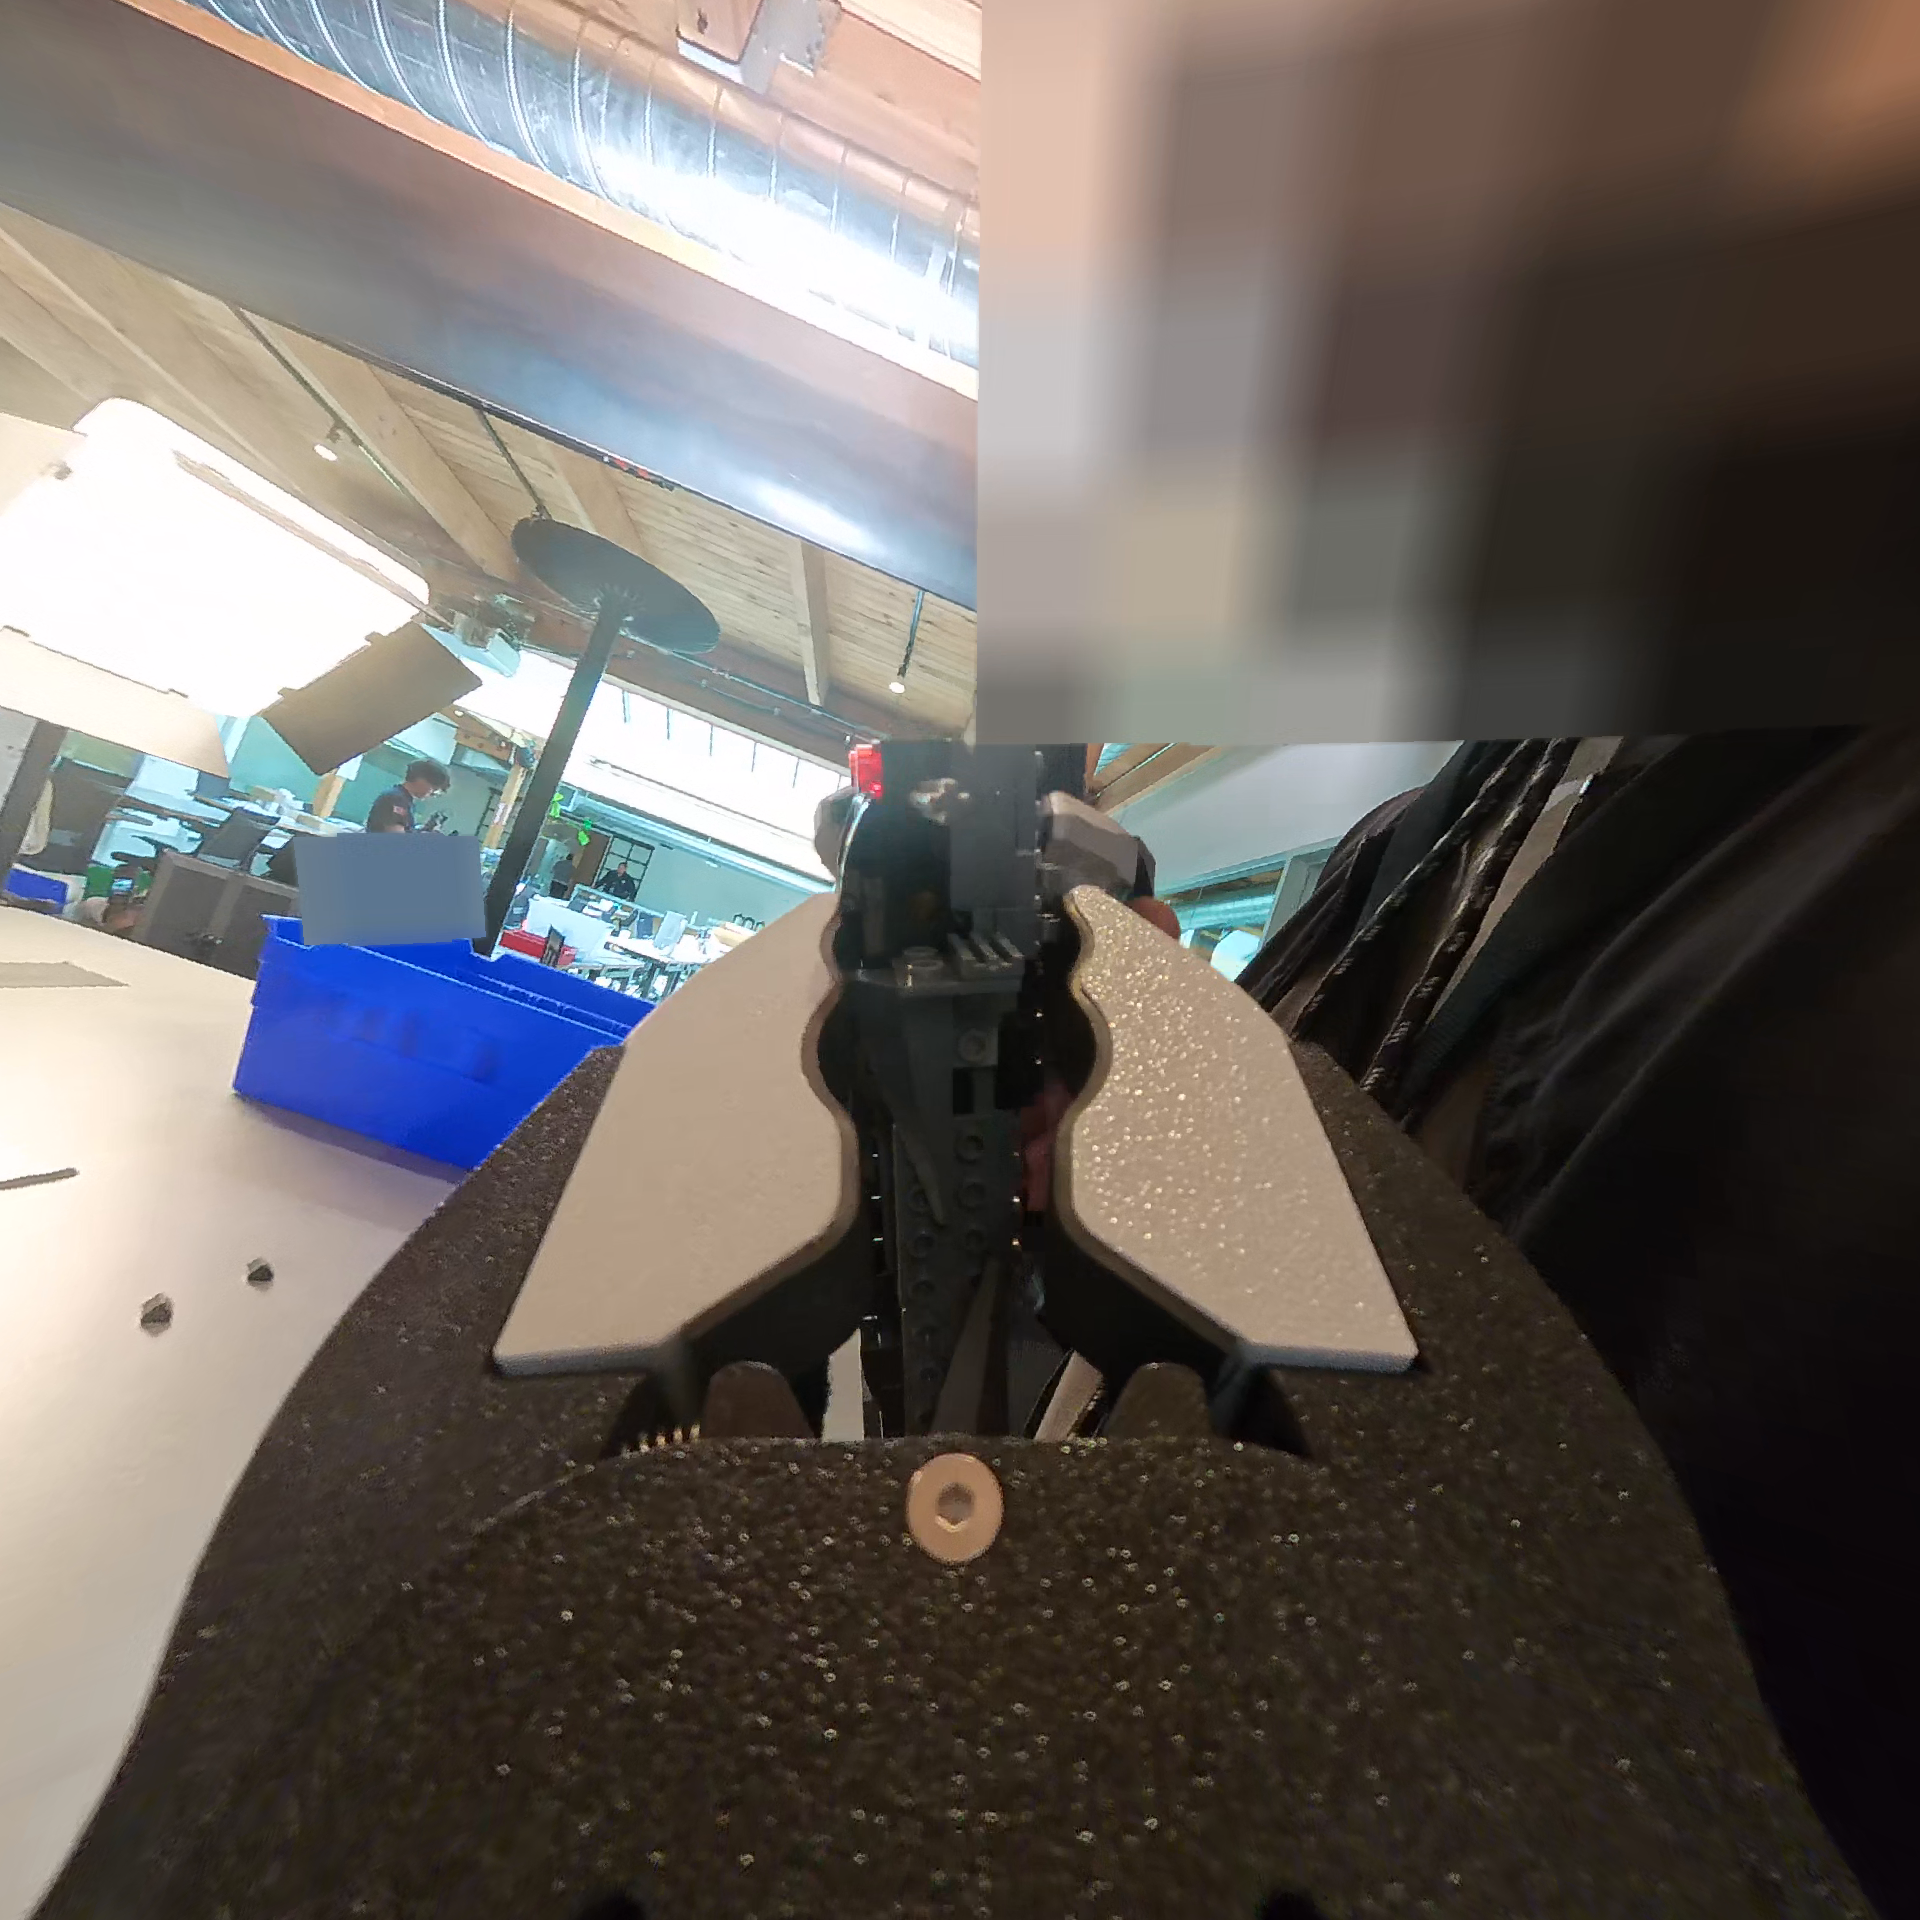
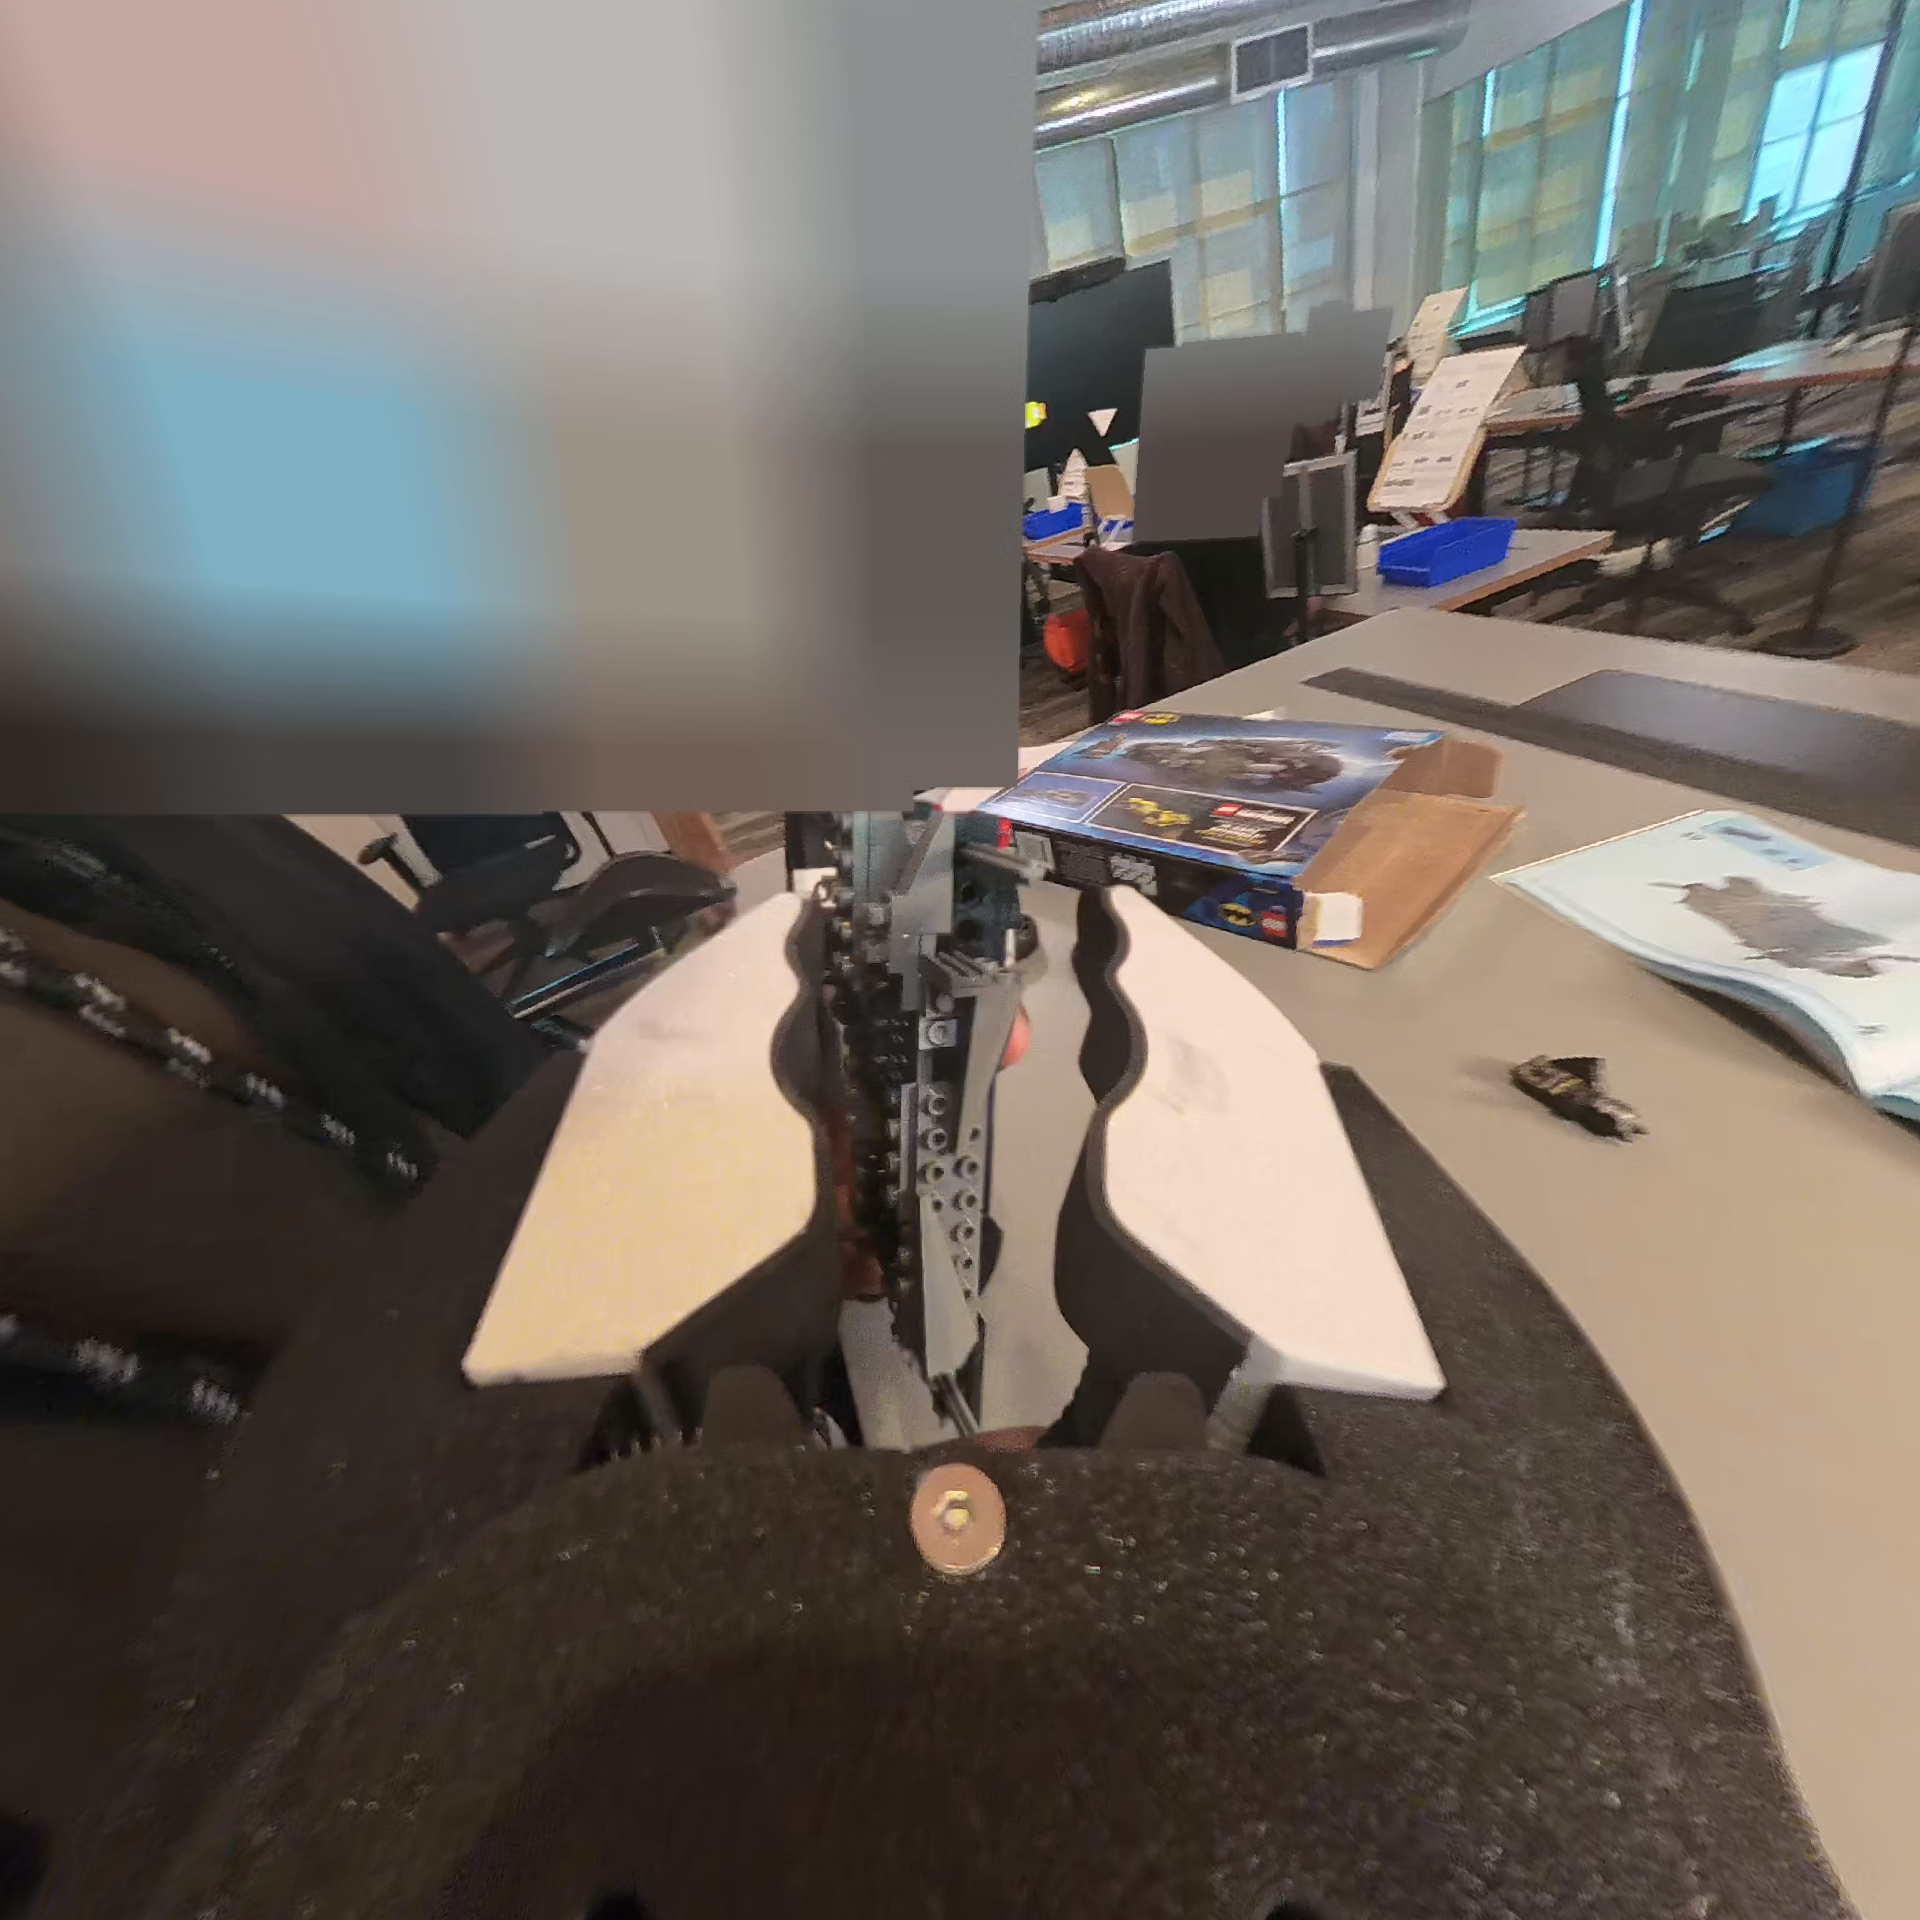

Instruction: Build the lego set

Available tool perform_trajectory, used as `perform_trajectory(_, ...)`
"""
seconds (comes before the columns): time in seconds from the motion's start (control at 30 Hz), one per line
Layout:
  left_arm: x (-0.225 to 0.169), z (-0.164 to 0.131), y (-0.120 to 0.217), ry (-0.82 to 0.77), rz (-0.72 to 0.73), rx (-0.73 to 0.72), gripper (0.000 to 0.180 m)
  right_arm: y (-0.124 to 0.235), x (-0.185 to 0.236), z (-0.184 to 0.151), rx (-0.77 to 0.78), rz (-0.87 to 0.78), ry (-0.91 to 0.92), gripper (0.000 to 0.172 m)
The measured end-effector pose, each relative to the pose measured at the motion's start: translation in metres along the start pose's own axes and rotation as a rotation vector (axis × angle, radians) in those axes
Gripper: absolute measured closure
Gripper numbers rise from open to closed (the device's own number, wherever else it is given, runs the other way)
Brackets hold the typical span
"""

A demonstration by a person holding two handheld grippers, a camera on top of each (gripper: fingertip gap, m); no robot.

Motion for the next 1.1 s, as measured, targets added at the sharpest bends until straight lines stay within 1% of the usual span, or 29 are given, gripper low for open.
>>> perform_trajectory(0.07, 0.001, 0.000, 0.001, -0.020, 0.006, 0.024, 0.144, 0.009, 0.001, 0.012, -0.019, -0.001, 0.040, 0.131)
perform_trajectory(0.13, 0.002, 0.000, 0.001, -0.033, 0.009, 0.046, 0.144, 0.009, 0.009, 0.022, -0.003, 0.015, 0.106, 0.135)
perform_trajectory(0.27, 0.006, -0.004, 0.000, -0.077, 0.031, 0.129, 0.144, -0.008, 0.018, 0.018, 0.096, 0.035, 0.218, 0.139)
perform_trajectory(0.43, 0.006, -0.008, -0.001, -0.123, 0.040, 0.231, 0.144, -0.019, 0.014, 0.010, 0.159, 0.059, 0.239, 0.145)
perform_trajectory(0.53, 0.004, -0.007, 0.000, -0.120, 0.030, 0.243, 0.144, -0.021, 0.013, 0.006, 0.202, 0.078, 0.256, 0.151)
perform_trajectory(0.8, 0.006, -0.008, 0.004, -0.176, 0.076, 0.374, 0.144, -0.014, 0.010, 0.001, 0.299, 0.101, 0.320, 0.164)
perform_trajectory(0.97, 0.006, -0.008, 0.004, -0.217, 0.083, 0.452, 0.144, -0.015, 0.008, -0.002, 0.340, 0.111, 0.348, 0.164)
perform_trajectory(1.1, 0.006, -0.008, 0.006, -0.220, 0.090, 0.469, 0.144, -0.016, 0.009, -0.004, 0.346, 0.118, 0.352, 0.164)
Point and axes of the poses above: each gripper's, where its closed fingertips meet, y back along the fingers, z out of its top, x = y × z across the jaws, the point moved 4 cm from there along y, back along the fingers, and after that the axes turned 1 degree about -z, right-handed, at the moved point
